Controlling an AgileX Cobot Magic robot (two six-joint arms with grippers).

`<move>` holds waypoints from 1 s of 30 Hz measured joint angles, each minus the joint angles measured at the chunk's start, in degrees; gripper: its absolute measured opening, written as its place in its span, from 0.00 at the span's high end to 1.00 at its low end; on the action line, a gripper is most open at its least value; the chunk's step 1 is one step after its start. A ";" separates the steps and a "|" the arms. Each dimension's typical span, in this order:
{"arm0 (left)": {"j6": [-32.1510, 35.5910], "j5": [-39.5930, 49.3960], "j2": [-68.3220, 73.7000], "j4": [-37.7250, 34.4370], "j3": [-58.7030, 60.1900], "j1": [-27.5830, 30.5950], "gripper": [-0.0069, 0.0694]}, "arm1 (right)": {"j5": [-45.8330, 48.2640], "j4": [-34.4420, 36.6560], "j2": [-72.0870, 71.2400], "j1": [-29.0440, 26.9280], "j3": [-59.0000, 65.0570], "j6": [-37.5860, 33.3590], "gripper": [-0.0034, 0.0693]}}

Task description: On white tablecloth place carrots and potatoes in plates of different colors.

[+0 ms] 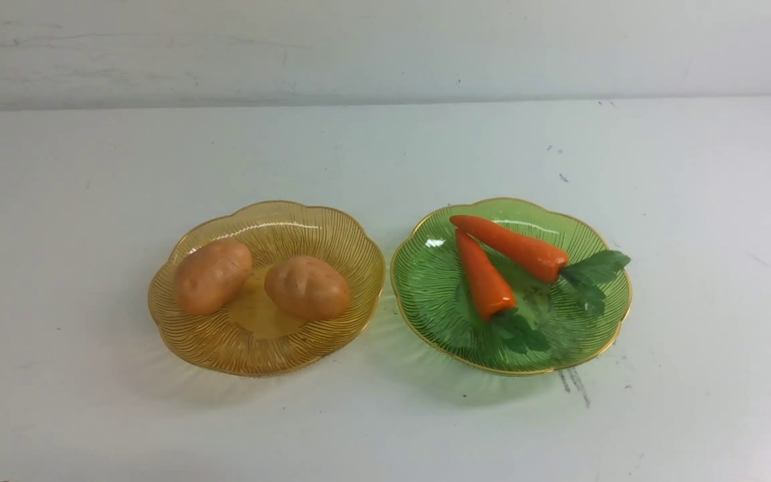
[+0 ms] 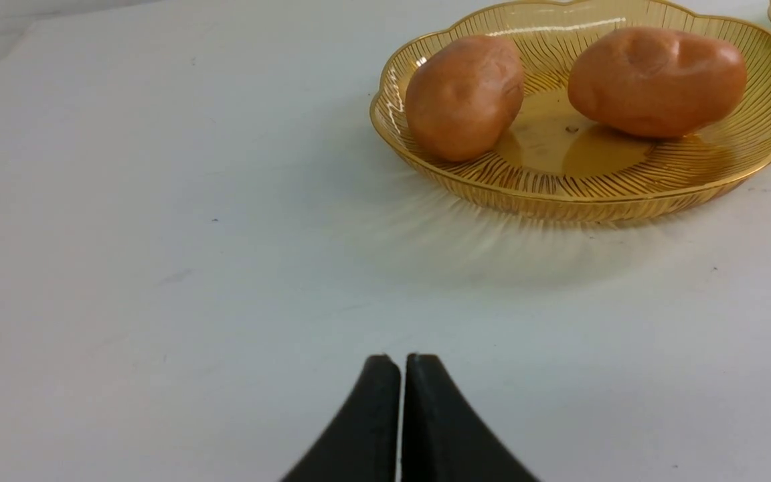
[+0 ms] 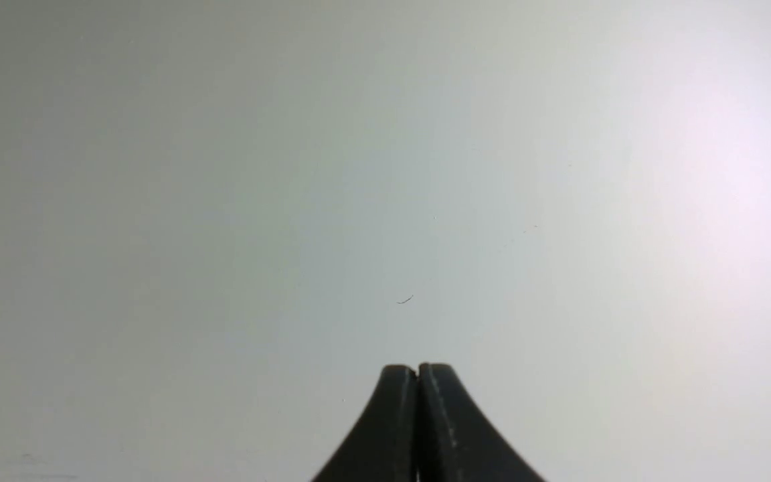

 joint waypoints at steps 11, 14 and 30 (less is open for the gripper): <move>0.00 0.05 0.00 0.00 0.00 0.00 0.91 | -0.39 -0.83 0.00 -6.77 16.73 4.26 0.97; 0.00 0.05 0.00 0.00 0.00 0.00 0.91 | -1.80 -0.83 0.00 -6.99 20.52 4.97 0.97; 0.00 0.05 0.00 -0.10 0.00 0.02 0.91 | -0.91 -0.58 0.00 -6.67 21.59 7.80 0.97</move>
